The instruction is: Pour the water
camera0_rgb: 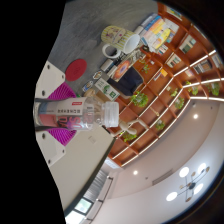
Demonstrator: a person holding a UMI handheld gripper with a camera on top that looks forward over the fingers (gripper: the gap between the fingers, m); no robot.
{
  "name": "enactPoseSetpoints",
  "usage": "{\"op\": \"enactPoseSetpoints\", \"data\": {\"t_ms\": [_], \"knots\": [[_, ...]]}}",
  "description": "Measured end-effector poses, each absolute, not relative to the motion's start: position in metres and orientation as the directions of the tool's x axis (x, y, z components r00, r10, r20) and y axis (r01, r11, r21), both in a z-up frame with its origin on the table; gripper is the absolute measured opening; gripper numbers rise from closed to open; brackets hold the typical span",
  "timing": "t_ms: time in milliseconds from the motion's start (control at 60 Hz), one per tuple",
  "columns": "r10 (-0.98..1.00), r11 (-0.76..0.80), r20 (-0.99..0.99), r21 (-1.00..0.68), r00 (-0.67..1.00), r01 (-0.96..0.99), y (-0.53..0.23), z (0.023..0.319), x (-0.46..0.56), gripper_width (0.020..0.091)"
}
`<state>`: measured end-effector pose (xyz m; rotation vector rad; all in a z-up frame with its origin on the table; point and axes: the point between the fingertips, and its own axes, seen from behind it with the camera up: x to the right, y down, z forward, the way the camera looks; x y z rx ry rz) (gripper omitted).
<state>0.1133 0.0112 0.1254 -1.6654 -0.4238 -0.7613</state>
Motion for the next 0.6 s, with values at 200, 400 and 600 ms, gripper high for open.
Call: {"op": "enactPoseSetpoints", "data": {"t_ms": [200,400,600], "knots": [[-0.022,-0.169,0.936,-0.35,0.352,0.921,0.057,0.161,0.053,0.0347],[-0.008,-0.078,0.991,0.129,-0.13,0.989,0.089,0.178,0.002,0.0348],[-0.042,-0.02,0.867,0.496,-0.496,0.868,0.106,0.179,-0.033,0.0346]]}}
